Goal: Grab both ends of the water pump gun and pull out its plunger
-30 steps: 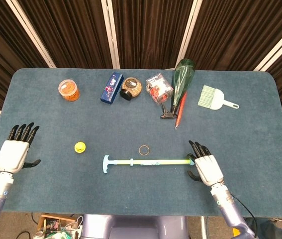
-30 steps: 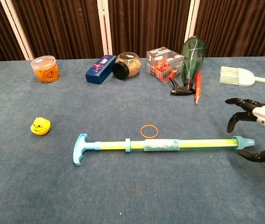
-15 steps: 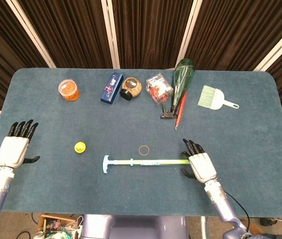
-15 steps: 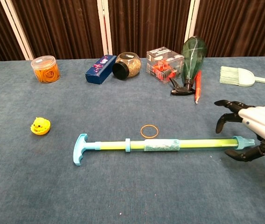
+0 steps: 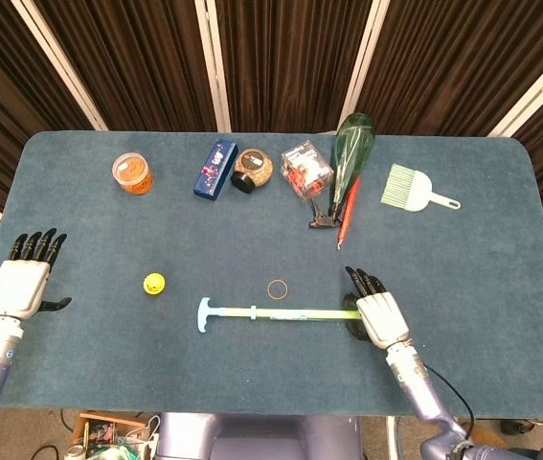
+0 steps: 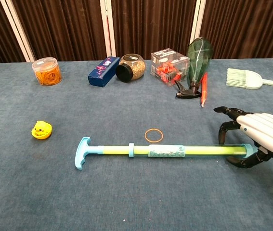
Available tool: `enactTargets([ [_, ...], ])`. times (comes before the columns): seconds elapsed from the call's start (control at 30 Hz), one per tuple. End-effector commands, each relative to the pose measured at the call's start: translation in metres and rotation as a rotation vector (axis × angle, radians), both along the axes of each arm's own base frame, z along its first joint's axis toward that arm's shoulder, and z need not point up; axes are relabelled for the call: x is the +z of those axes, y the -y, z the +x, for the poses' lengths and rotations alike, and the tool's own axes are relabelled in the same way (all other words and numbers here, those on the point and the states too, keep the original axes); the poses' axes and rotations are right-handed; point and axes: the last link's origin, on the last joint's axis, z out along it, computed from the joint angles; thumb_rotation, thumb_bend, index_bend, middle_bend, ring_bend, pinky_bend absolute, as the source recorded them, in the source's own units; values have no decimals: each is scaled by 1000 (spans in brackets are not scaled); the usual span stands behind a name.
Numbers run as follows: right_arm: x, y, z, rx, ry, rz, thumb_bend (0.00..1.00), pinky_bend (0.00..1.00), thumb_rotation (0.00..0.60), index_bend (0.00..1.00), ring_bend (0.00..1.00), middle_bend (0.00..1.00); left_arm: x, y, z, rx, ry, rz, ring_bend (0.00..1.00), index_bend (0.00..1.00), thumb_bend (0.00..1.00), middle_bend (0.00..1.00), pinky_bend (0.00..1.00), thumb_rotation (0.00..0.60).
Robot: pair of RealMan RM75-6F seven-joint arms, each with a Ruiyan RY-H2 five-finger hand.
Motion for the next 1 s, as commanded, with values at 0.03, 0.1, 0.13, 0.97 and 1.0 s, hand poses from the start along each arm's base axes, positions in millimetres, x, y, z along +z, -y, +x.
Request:
enactTargets([
  [0.03, -2, 2, 0, -5, 1, 2, 350, 143, 600, 566, 0, 0, 0, 0, -1, 2, -2, 0, 0, 0, 22, 0, 21, 600],
  [0.1, -2, 3, -1, -8, 0, 2, 351, 143, 600, 614, 0, 0, 0, -1, -1, 4, -3, 1, 0, 0, 23, 0, 21, 600],
  [0.13, -2, 4, -1, -10, 0, 3, 353, 143, 600, 637, 0, 0, 0, -1, -1, 5, -4, 1, 0, 0, 22, 0, 21, 600],
  [0.97, 53, 0, 9, -37, 127, -104, 496, 143, 600, 1000, 0, 47, -45, -12, 31, -185, 80, -74, 0, 271, 68, 0, 21, 600],
  [1.0, 55, 0, 10, -38, 134, -105, 495, 143, 600, 1000, 0, 48, -50, -14, 35, -202, 97, -81, 0, 268, 68, 0, 21, 600],
])
